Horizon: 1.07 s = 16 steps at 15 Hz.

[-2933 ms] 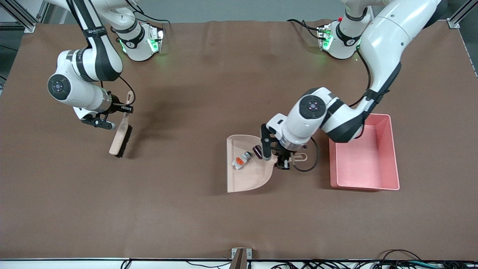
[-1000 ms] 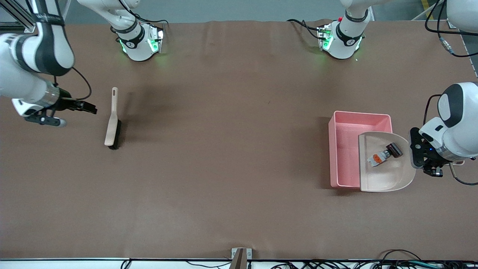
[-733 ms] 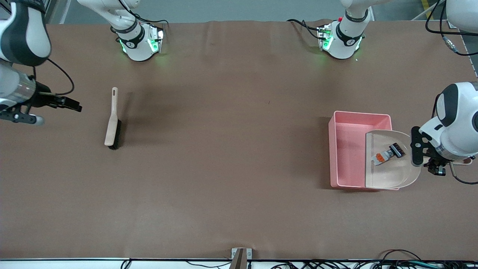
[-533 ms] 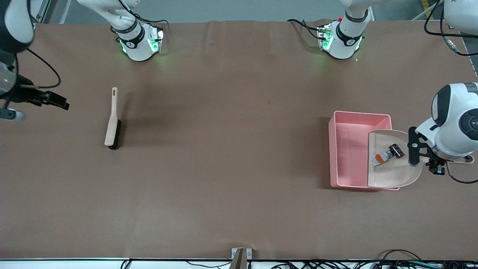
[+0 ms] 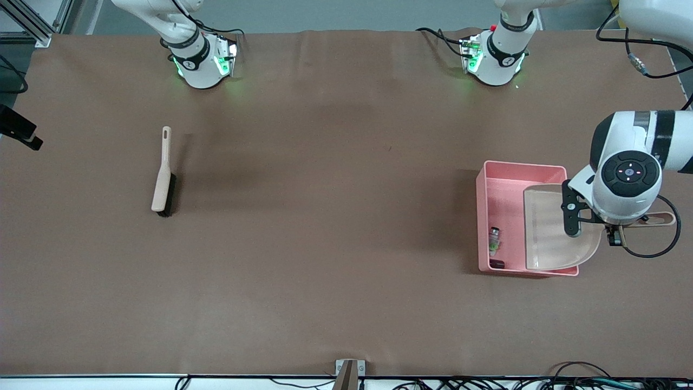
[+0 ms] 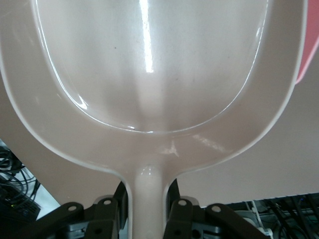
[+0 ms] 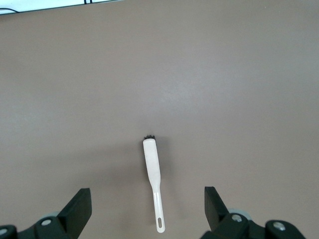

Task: Clean e-waste and dump in bin
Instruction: 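Tilt the dustpan with the left gripper to dump parts into the bin, then carry the empty dustpan back beside the bin with the left gripper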

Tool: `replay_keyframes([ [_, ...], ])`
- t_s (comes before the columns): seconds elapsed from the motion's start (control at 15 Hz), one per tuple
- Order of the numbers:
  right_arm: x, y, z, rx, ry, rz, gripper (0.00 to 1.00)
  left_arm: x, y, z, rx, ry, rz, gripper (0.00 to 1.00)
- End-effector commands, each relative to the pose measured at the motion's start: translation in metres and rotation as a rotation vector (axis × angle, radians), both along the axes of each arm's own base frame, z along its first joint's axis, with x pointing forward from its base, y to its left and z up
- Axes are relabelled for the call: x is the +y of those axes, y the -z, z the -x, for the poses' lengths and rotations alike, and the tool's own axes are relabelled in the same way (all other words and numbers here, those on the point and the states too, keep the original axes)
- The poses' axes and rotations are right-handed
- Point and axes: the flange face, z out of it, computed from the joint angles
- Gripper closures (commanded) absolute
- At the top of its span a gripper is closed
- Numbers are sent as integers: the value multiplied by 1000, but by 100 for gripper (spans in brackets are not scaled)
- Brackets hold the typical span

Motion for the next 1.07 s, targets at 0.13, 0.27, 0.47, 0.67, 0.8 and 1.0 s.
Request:
replay_keyframes([
  [0.13,5,1,-8,8,-11,4,0,-43,-54,16,-77,5,37,100],
  [0.27,10,1,-8,10,-20,4,0,-68,-69,22,-123,-64,132,100],
  [0.47,15,1,-8,16,-29,3,0,-127,-74,36,-163,-151,238,100],
  [0.67,14,1,-7,16,-29,3,0,-178,-58,46,-167,-193,282,100],
  [0.8,13,1,-7,20,-27,3,0,-200,-51,54,-149,-236,330,100],
  [1.0,15,1,-7,19,-29,3,0,-237,-31,63,-94,-236,397,100],
])
